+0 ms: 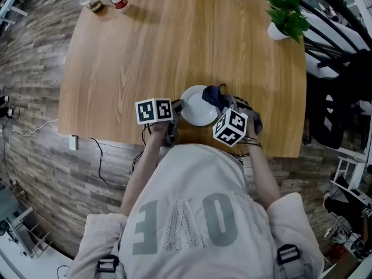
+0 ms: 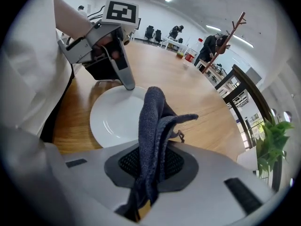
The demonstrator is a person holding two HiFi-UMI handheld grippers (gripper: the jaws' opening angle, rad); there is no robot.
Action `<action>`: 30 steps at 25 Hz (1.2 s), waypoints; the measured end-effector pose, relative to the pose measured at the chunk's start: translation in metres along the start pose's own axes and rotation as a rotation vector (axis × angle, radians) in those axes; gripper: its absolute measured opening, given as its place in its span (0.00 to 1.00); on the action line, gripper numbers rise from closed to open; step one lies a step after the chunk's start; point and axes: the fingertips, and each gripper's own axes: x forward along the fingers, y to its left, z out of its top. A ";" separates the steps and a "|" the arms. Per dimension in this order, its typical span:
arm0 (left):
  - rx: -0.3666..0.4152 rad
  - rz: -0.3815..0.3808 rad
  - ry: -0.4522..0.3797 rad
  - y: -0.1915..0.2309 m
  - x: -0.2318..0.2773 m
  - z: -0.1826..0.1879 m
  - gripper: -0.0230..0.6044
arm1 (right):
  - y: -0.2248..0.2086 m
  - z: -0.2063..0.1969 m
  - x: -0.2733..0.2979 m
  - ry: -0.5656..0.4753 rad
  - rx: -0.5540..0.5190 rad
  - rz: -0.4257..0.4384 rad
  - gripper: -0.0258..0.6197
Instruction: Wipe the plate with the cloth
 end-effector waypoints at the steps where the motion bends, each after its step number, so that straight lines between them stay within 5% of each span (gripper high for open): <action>1: 0.005 0.002 0.000 0.000 0.000 0.000 0.10 | 0.001 0.000 -0.003 -0.003 -0.001 -0.007 0.13; 11: -0.037 0.007 -0.059 -0.002 -0.002 0.002 0.10 | 0.003 0.007 0.002 0.032 -0.025 -0.057 0.13; 30: 0.045 0.044 -0.076 -0.004 0.002 0.007 0.10 | 0.084 0.001 -0.033 0.022 0.049 0.069 0.13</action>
